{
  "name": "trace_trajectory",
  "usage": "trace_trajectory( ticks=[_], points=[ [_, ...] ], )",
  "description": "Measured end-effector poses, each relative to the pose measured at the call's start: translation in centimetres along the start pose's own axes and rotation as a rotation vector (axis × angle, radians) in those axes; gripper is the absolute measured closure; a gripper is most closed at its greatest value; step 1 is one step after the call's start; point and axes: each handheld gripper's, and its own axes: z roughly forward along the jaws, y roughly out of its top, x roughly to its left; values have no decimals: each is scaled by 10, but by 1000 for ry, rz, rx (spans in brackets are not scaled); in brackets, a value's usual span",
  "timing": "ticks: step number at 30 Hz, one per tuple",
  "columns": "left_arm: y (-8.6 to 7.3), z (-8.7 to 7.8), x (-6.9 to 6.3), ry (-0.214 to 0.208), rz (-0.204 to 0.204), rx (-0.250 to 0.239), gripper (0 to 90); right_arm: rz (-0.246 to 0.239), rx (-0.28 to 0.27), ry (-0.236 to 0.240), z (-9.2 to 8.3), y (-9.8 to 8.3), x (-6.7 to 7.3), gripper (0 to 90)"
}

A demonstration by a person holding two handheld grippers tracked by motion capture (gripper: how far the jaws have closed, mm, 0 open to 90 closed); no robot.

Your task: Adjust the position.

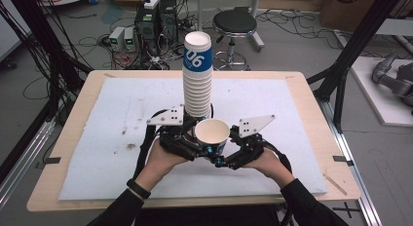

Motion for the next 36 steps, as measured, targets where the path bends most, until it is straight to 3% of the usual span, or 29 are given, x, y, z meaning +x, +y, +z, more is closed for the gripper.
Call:
trace_trajectory(
  ticks=[7, 12, 19, 24, 36],
  points=[
    [0, 0, 0, 3, 0, 0, 219, 53, -83, 11, -5, 1, -2, 203],
    [-1, 2, 0, -1, 1, 1, 219, 76, -101, 15, -5, 2, -2, 215],
    [-2, 2, 0, -2, -6, -7, 217, 77, -106, 23, -5, 2, -2, 255],
    [-1, 0, 0, 1, -8, -21, 149, 74, -105, 25, -6, 2, -2, 254],
    [-1, -11, 3, 32, -1, -20, 106, 64, -147, -18, -22, 5, -7, 254]
  ],
)
